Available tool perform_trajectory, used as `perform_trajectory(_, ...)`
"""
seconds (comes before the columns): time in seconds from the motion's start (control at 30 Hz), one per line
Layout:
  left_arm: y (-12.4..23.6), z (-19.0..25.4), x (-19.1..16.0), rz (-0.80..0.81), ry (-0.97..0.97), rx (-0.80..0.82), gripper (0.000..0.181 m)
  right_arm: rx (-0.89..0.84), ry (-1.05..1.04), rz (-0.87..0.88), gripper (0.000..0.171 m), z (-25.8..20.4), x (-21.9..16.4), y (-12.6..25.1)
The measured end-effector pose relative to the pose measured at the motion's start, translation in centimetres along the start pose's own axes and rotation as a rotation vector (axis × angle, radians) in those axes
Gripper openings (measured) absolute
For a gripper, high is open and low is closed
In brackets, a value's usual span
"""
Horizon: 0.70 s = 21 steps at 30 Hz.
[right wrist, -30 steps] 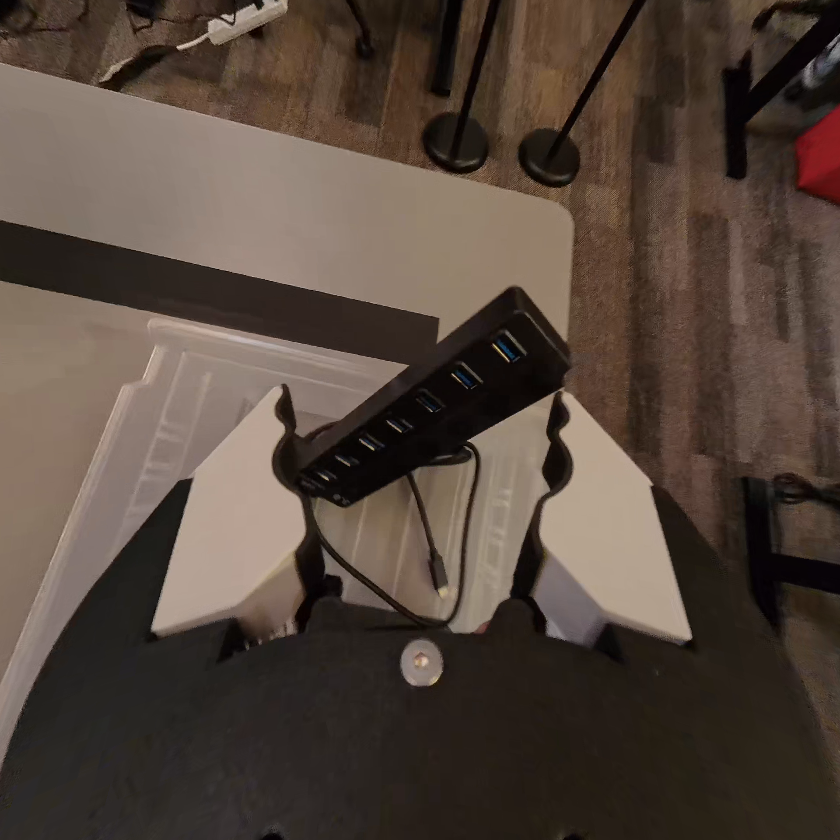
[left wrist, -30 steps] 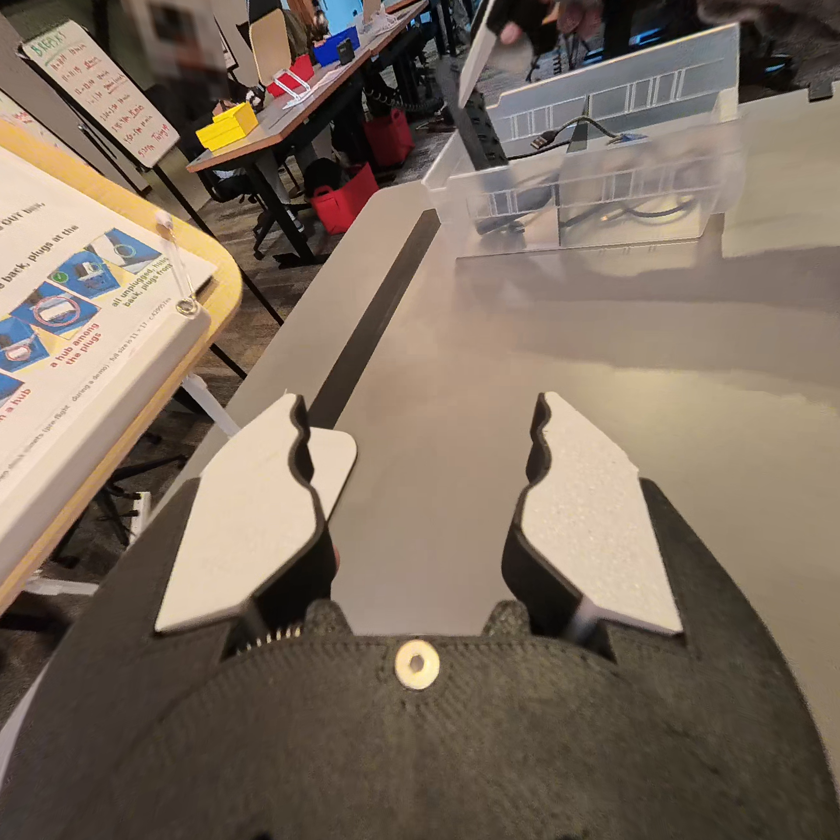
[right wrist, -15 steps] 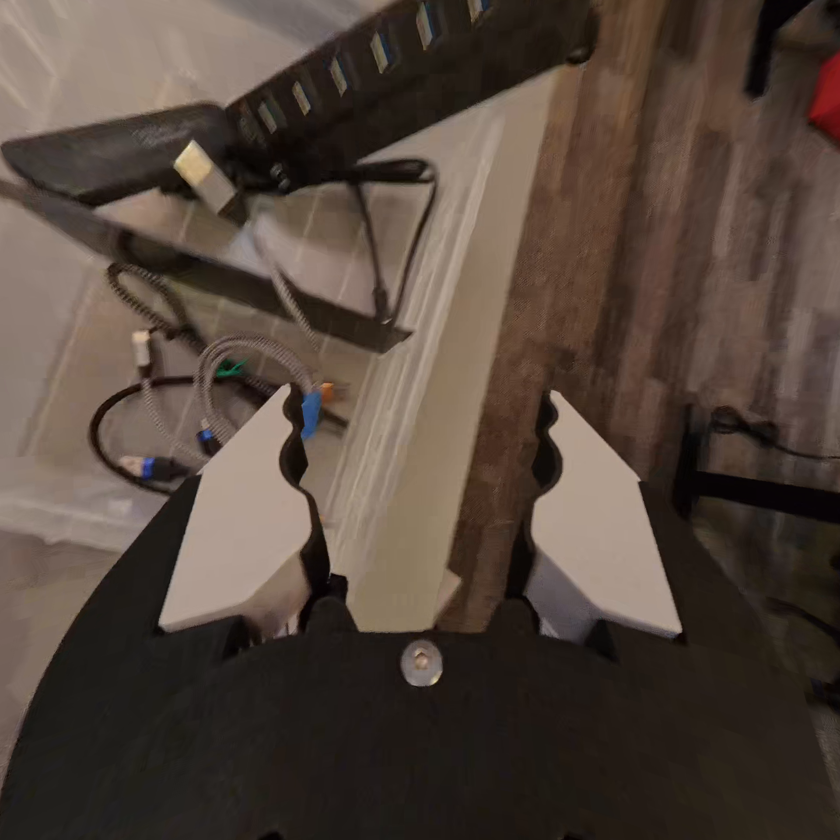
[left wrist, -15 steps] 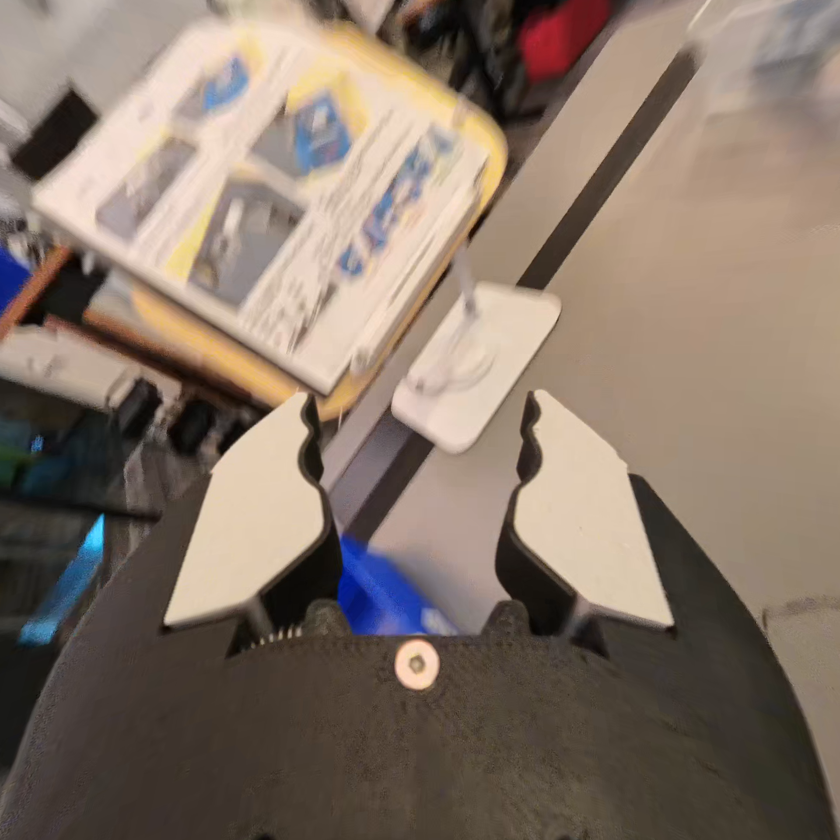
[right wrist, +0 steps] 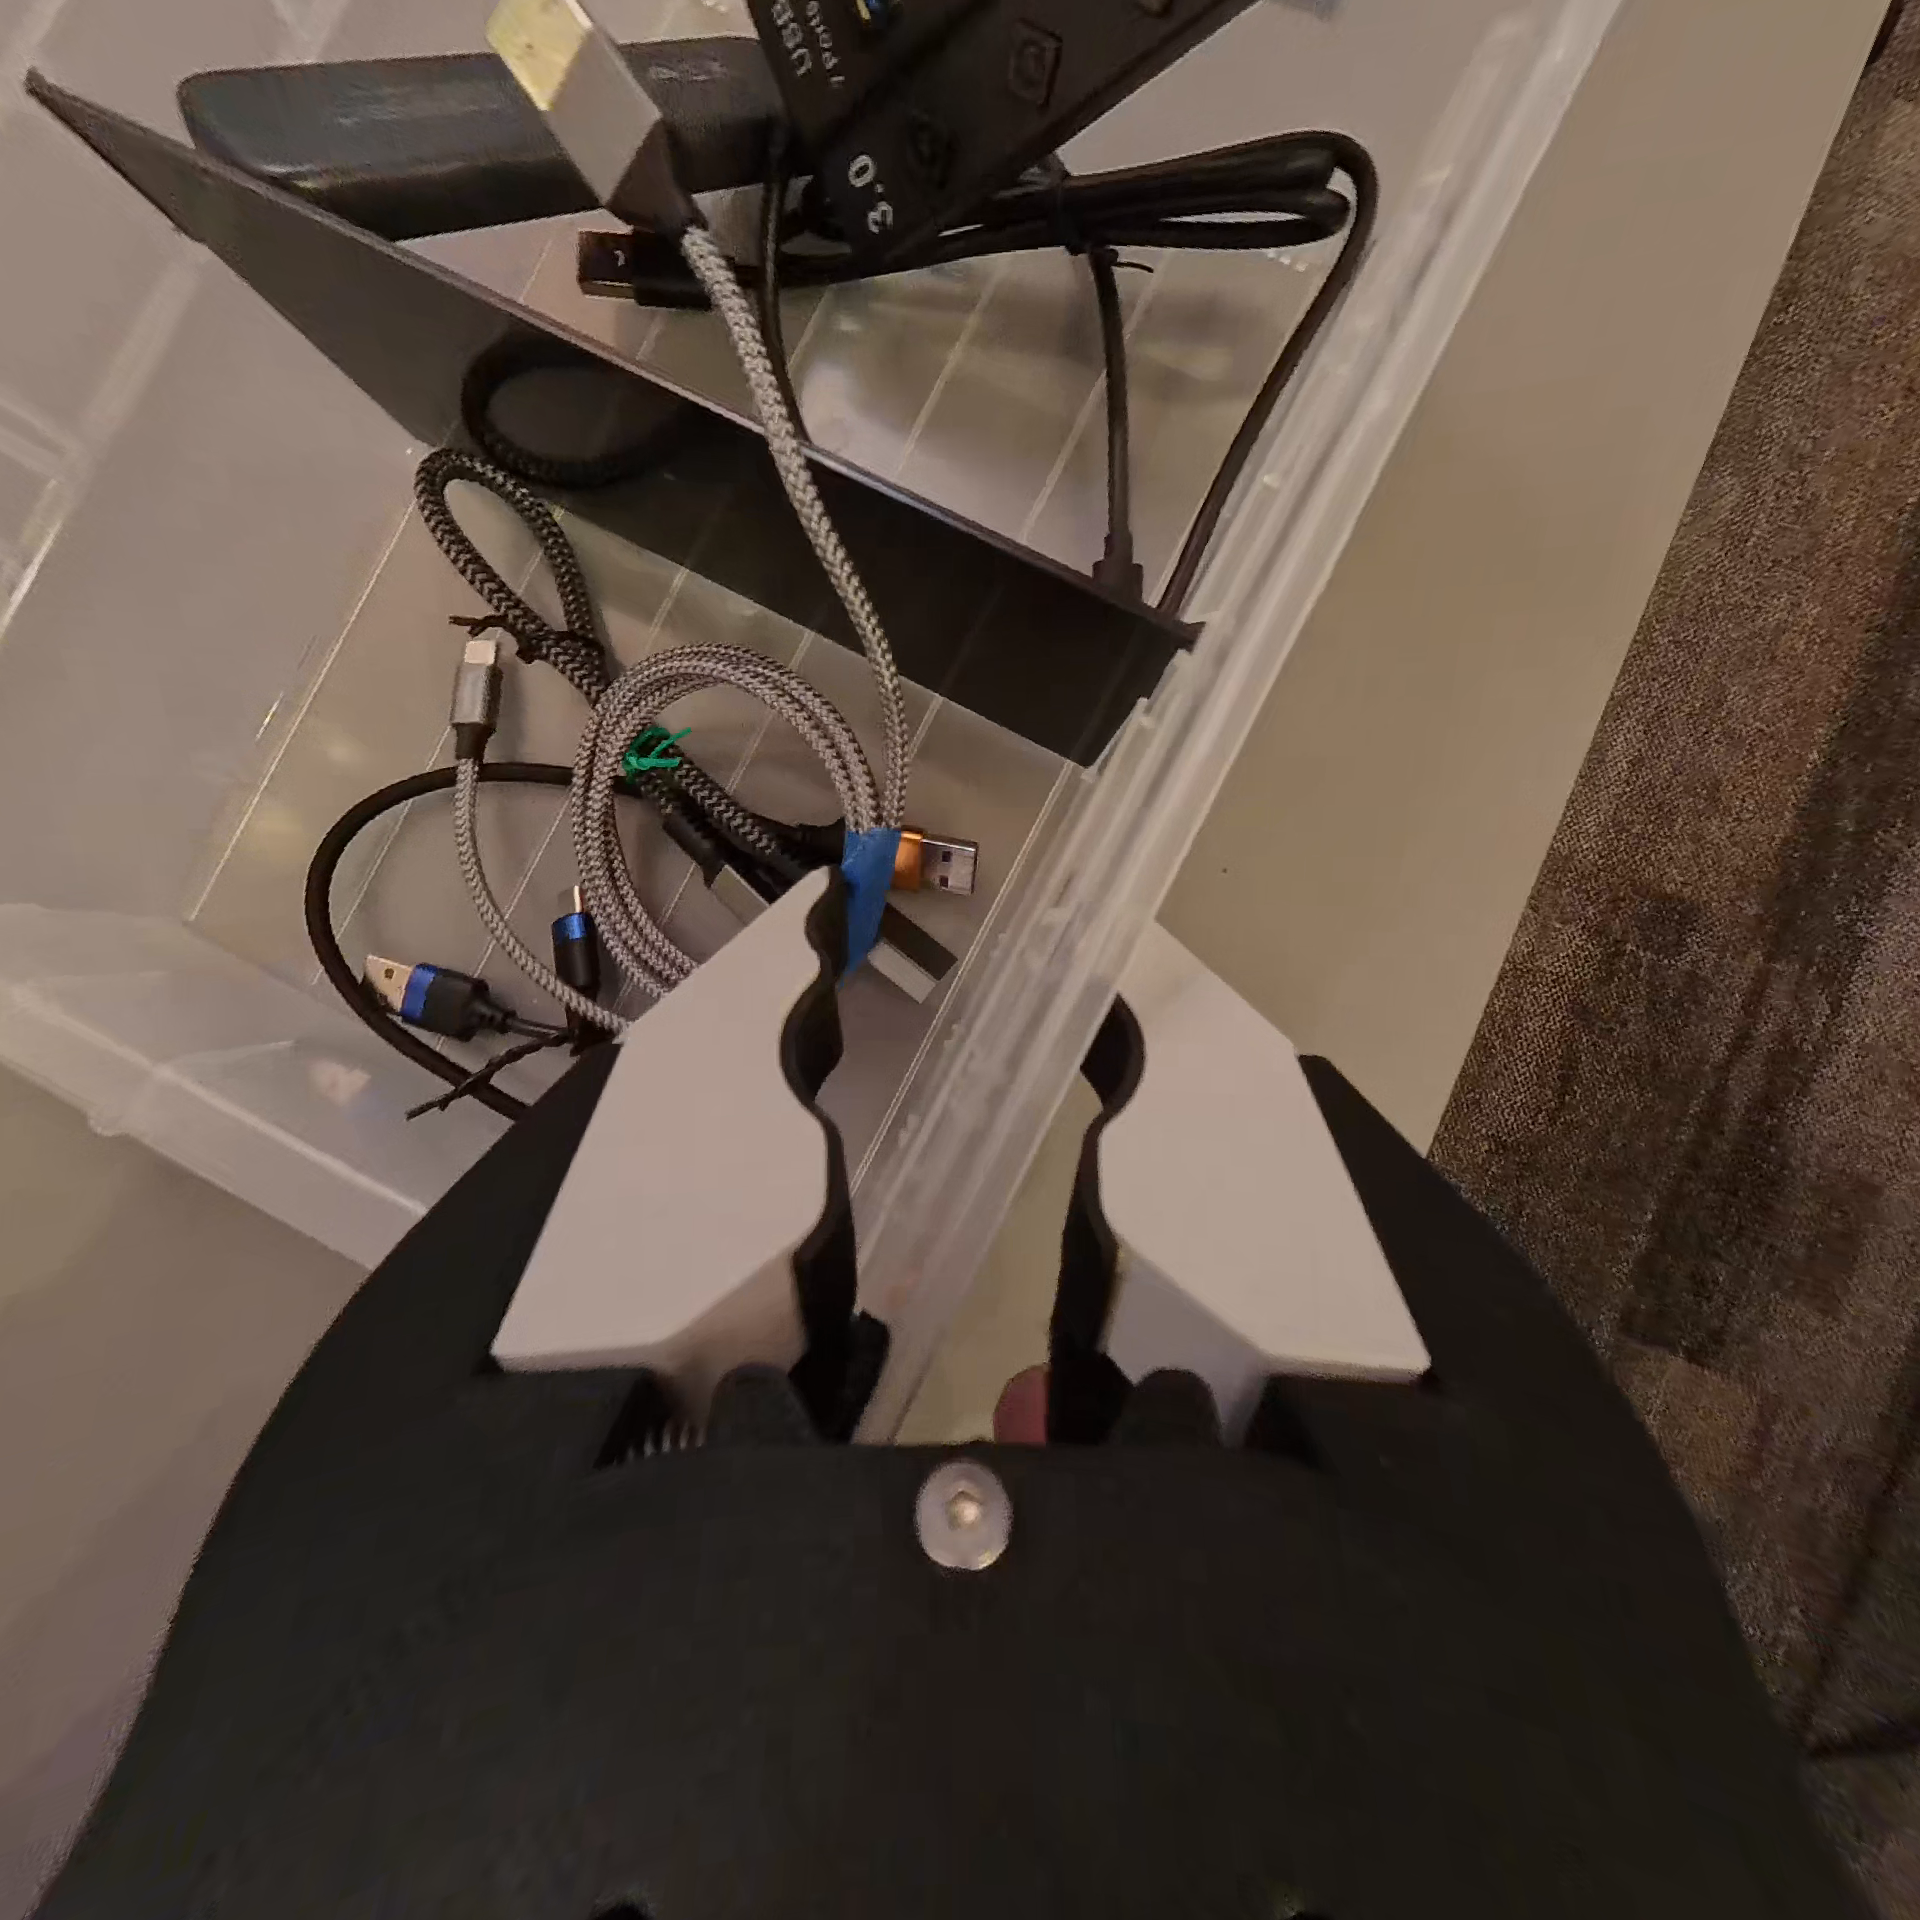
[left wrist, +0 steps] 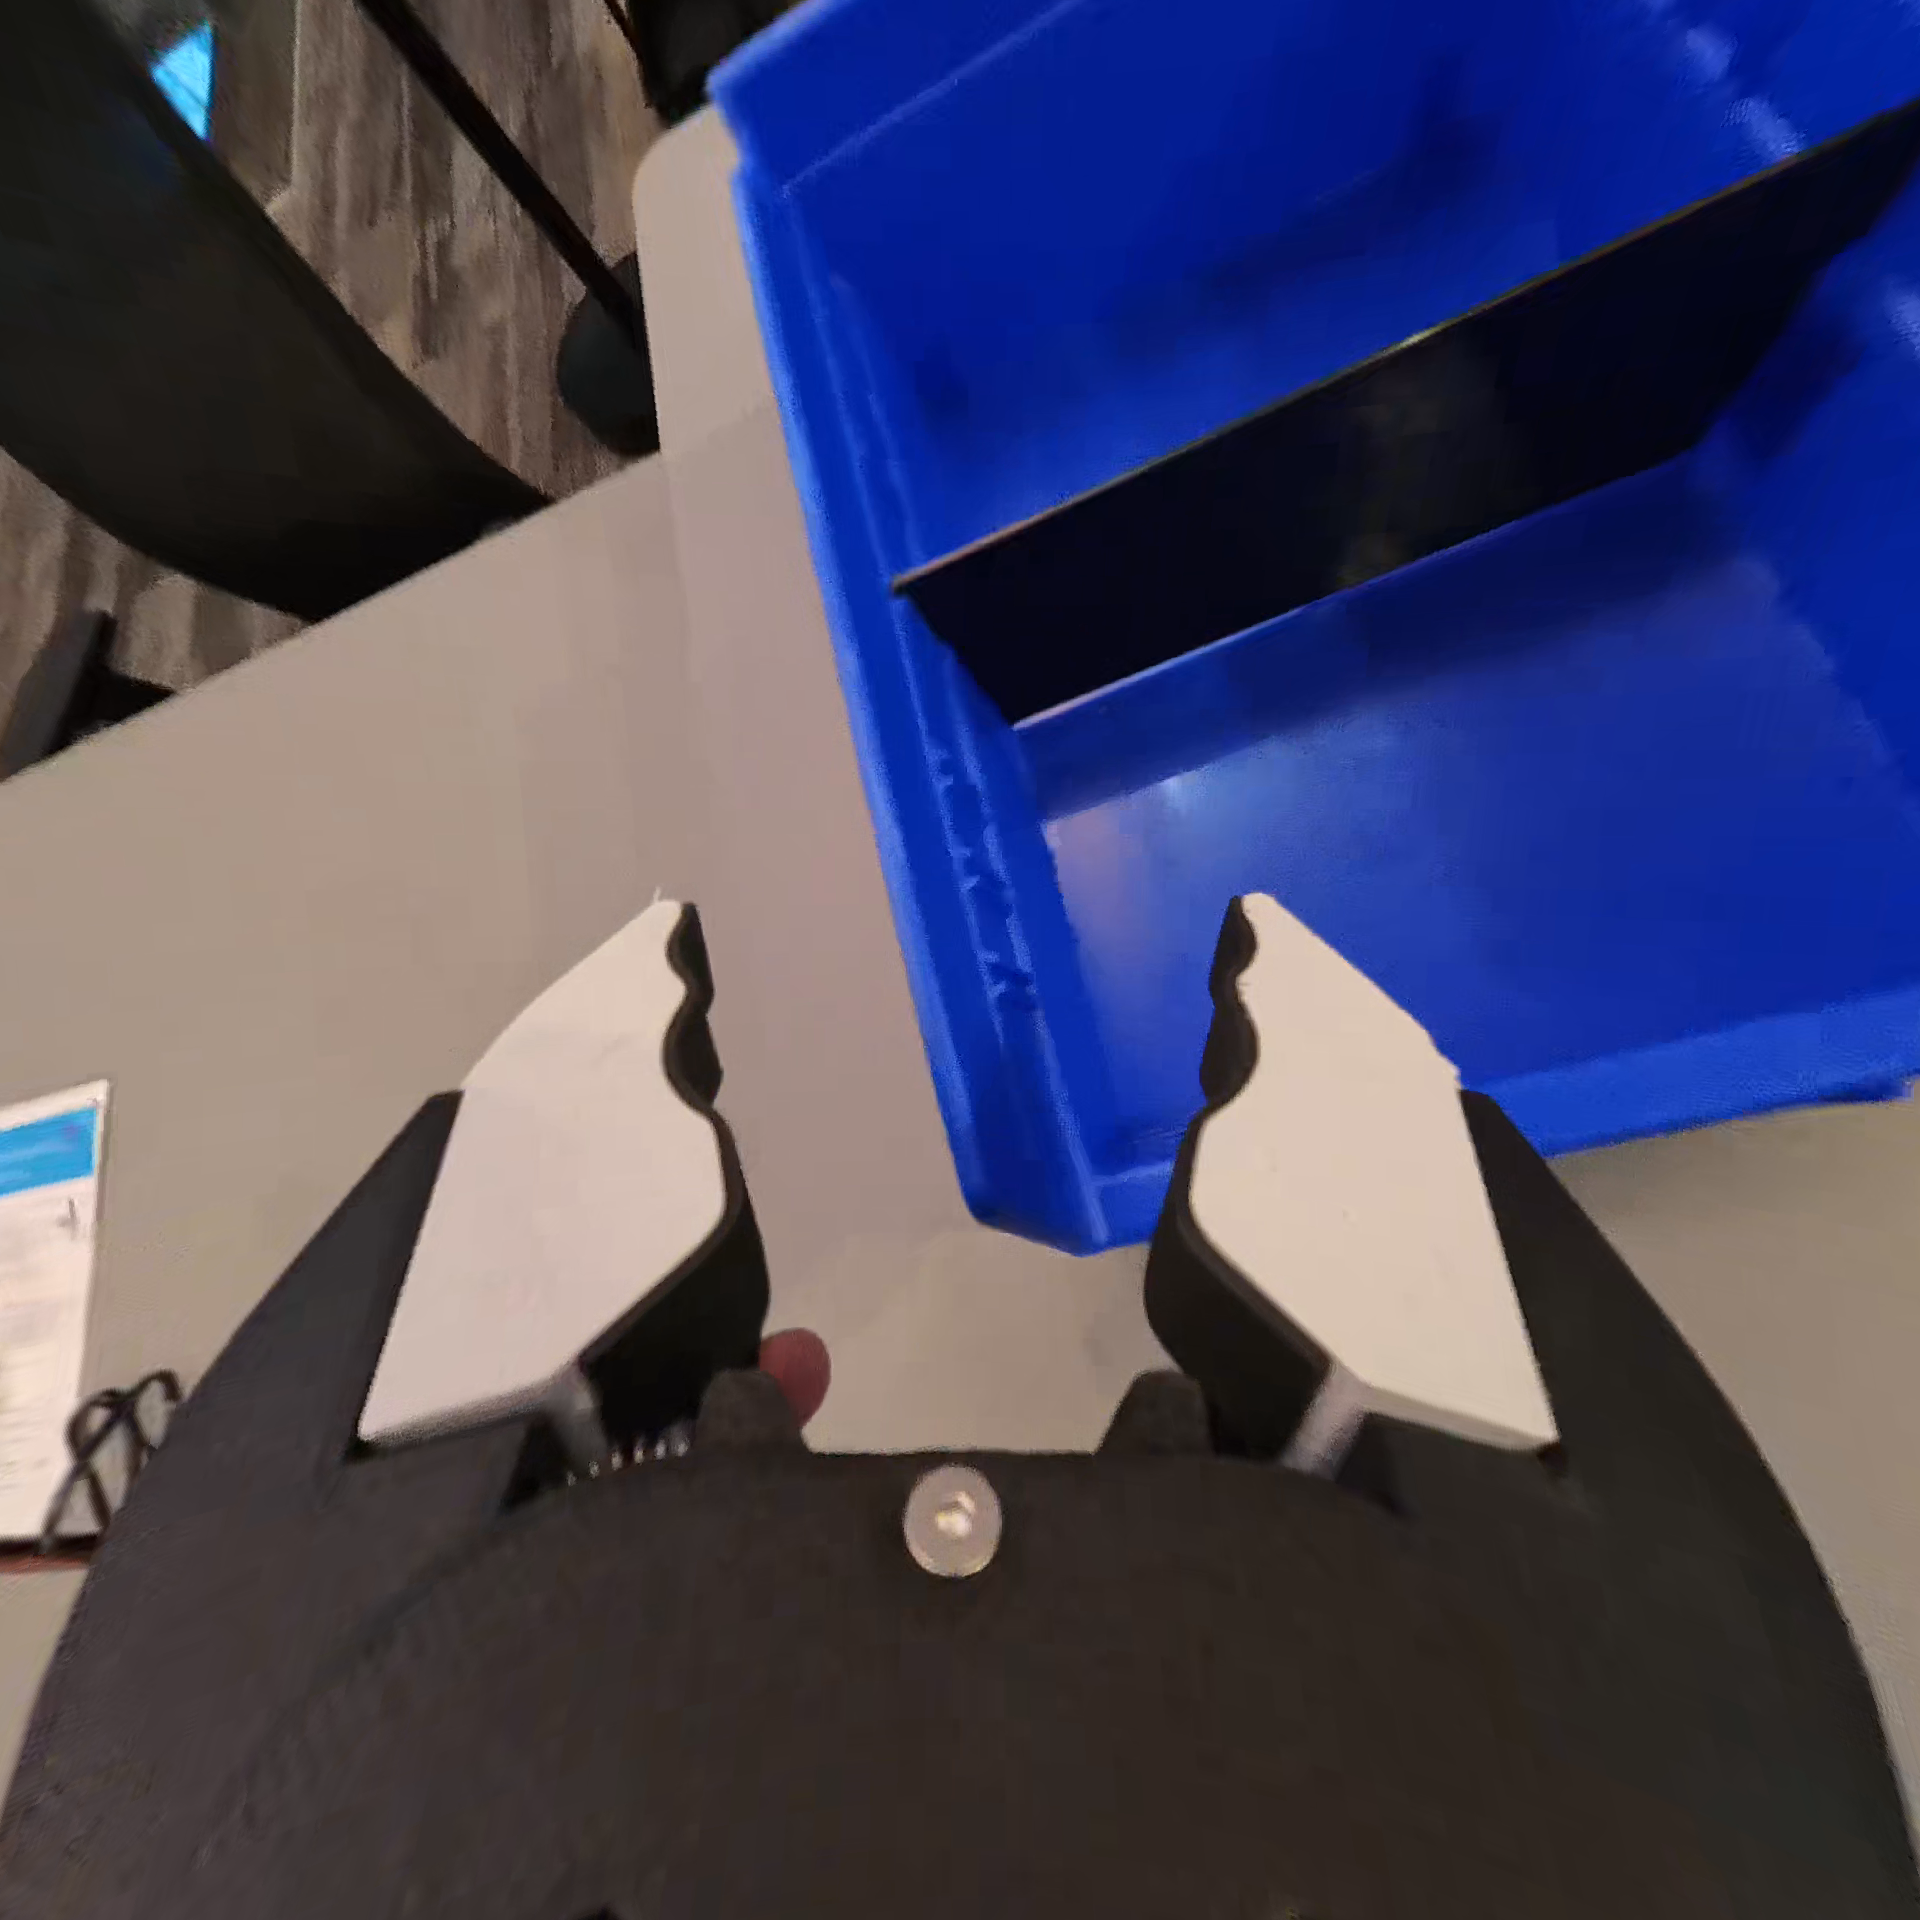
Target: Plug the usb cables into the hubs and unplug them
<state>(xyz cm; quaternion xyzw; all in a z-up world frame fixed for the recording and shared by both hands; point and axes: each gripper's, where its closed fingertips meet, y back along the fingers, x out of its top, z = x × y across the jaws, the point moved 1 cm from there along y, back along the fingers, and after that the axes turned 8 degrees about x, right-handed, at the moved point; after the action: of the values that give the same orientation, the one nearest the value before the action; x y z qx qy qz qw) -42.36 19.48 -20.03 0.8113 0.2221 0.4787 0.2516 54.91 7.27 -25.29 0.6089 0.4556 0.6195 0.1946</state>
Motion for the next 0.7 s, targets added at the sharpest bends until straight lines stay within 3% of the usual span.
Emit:
perform_trajectory(0.1,-2.4,-1.2,-2.0,0.008,0.012,0.062,0.078,-0.004,-0.013,0.010,0.037,-1.3,0.5,-0.6)
perform_trajectory(0.23,-3.5,-0.8,-1.6,0.112,0.181,-0.054,0.052,-0.012,-0.013,0.014,0.037,-3.9,1.6,-1.7)
perform_trajectory(0.33,-3.8,0.0,-1.0,0.191,0.199,-0.108,0.008,-0.015,0.016,0.002,0.039,-6.2,2.3,-2.8)
perform_trajectory(0.7,-2.3,-0.6,-0.1,0.403,0.307,-0.108,0.005,0.074,0.107,0.047,0.045,-19.0,5.7,-7.3)
